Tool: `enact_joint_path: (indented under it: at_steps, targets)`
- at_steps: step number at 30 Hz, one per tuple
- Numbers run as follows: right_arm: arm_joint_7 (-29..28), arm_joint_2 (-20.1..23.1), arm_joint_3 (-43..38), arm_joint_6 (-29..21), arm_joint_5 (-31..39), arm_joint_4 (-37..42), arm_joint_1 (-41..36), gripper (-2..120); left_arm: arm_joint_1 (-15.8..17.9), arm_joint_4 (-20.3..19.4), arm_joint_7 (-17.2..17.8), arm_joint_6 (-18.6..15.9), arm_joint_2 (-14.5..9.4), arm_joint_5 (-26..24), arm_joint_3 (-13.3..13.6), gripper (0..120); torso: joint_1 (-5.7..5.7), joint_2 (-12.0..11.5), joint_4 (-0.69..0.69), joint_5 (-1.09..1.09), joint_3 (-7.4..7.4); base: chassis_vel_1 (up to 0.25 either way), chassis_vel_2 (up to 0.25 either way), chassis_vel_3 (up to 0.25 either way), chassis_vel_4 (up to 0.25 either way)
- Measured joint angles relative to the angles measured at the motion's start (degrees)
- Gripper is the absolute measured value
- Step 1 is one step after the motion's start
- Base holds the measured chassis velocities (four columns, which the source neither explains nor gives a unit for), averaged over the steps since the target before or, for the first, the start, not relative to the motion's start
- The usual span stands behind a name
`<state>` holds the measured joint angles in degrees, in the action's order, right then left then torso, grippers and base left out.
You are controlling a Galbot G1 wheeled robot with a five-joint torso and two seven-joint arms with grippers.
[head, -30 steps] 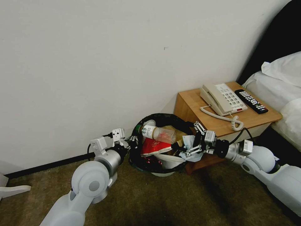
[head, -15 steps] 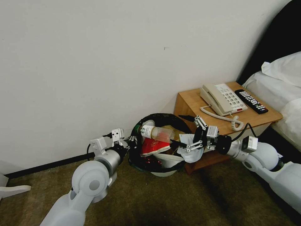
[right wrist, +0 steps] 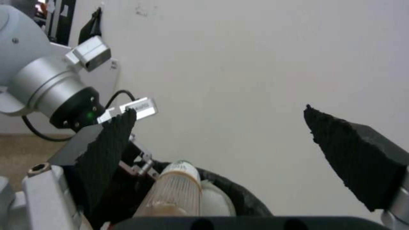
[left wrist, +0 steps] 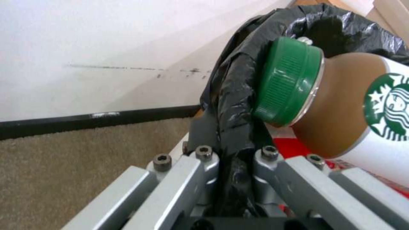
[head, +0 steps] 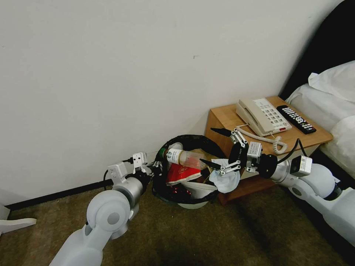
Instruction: Pick up the trash bin, then pick up the garbage from the floor and place it into the trash bin.
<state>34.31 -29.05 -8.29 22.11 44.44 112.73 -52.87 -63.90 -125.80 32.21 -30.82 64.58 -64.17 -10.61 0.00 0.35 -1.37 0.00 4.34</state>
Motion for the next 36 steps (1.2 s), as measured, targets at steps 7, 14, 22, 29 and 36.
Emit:
enact_joint_path:
  at_steps: [7, 14, 22, 29, 36]
  targets:
    - [-0.03, 0.47, -4.17, -0.61, 1.72, 2.09, -0.26, 100, 0.03, 0.66, -0.13, 0.05, 0.08, 0.03, -0.26, 3, 0.0, 0.0, 0.01, 0.0, 0.0, 0.0, 0.0, 0.0, 0.0]
    - [-1.23, 1.31, -9.57, -0.4, 3.25, 4.27, -1.9, 100, -0.37, 0.25, 0.02, 0.06, 0.13, -0.37, -0.5, 3, 0.0, 0.0, 0.0, 0.0, 0.0, 0.0, 0.0, 0.0, 0.0]
    - [-3.37, 0.64, -11.72, 0.1, 4.5, 5.1, -1.18, 100, -0.98, -0.83, 0.31, 0.07, -0.05, -0.72, -1.48, 3, 0.0, 0.0, 0.0, -0.01, 0.0, 0.0, 0.0, 0.0, 0.0]
    - [-6.0, -0.64, -15.92, -0.74, 5.49, 4.71, -2.91, 100, -1.97, -3.6, 1.37, 0.08, -0.85, -2.1, -3.72, 3, 0.0, 0.0, 0.0, 0.0, 0.0, 0.0, 0.0, 0.0, 0.0]
    - [-10.83, -0.51, -21.1, -2.56, 4.76, 5.36, -5.89, 100, -1.54, -4.35, 1.94, 0.08, -1.09, -3.28, -4.45, 3, 0.0, 0.0, 0.0, 0.0, 0.0, 0.0, 0.0, 0.0, 0.0]
